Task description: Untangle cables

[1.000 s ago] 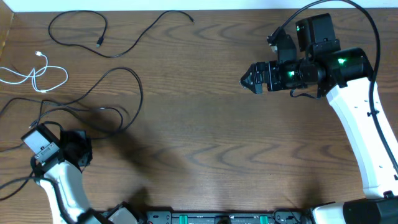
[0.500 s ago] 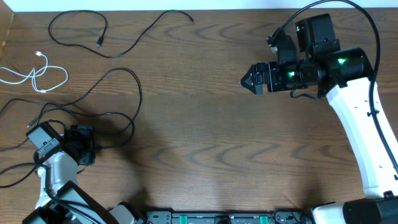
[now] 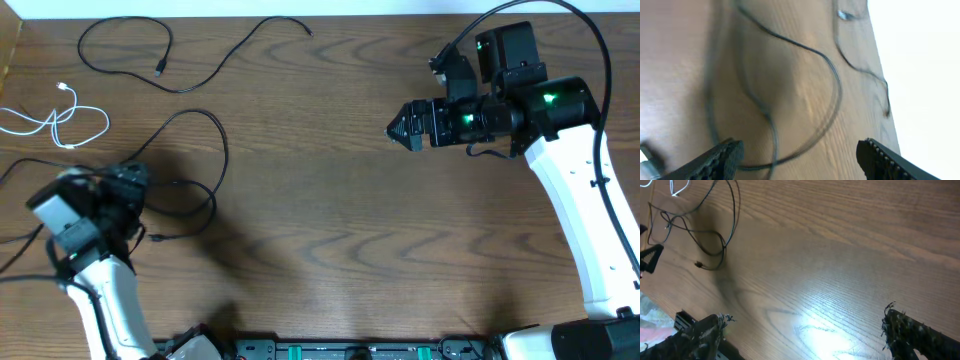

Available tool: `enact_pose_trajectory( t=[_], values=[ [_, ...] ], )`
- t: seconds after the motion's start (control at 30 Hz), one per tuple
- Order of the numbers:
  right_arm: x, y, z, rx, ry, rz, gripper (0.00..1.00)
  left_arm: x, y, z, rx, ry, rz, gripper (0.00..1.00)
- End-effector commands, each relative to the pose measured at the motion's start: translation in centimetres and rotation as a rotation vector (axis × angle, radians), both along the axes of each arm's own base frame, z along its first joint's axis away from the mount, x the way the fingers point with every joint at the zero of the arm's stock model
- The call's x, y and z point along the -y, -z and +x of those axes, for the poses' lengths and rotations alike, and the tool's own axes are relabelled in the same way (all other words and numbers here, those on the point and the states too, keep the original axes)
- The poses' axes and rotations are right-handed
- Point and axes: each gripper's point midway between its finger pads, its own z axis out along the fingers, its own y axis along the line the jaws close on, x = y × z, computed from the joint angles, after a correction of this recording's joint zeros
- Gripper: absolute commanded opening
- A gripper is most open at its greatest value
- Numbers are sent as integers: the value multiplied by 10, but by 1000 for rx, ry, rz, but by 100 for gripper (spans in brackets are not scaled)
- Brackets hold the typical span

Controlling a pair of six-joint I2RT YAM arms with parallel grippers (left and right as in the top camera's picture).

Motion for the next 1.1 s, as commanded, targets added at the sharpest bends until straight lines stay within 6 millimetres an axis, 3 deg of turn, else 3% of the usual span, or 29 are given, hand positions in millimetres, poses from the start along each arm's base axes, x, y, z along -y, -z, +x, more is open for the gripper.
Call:
enact_pose_trajectory(
  t=[0.0, 0.17, 0.33, 0.5, 0.63, 0.73, 0.77, 0.8, 0.83, 0.93, 1.03, 1.07],
  values=[
    [-3, 1, -1, 4, -21, -6, 99, 33, -5, 22, 28, 202, 100, 77],
    [-3, 2, -2, -3, -20, -8, 99, 73, 1, 39, -90, 411, 192, 78],
    [-3, 2, -2, -3, -20, -7, 99, 83, -22, 58, -279, 518, 340, 78],
    [-3, 3, -3, -10, -21, -9, 99, 85, -31, 90, -285, 508, 443, 78],
    [-1, 6, -9, -36, -21, -16, 99, 92, -2, 110, -316, 531, 471, 77],
    [-1, 6, -10, -41, -21, -17, 99, 88, 23, 120, -373, 535, 531, 69],
    [-1, 7, -10, -43, -21, -18, 99, 89, 34, 123, -387, 547, 534, 64],
    [-1, 7, -11, -48, -21, -19, 99, 93, 45, 126, -402, 561, 529, 50],
    [0, 7, -11, -49, -21, -19, 99, 96, 53, 126, -415, 577, 528, 48],
    [0, 8, -13, -55, -21, -21, 99, 107, 72, 130, -436, 628, 540, 49],
    [0, 8, -12, -55, -21, -21, 99, 112, 85, 134, -444, 641, 547, 65],
    [0, 8, -13, -55, -21, -21, 99, 112, 88, 135, -449, 641, 552, 66]
  ],
)
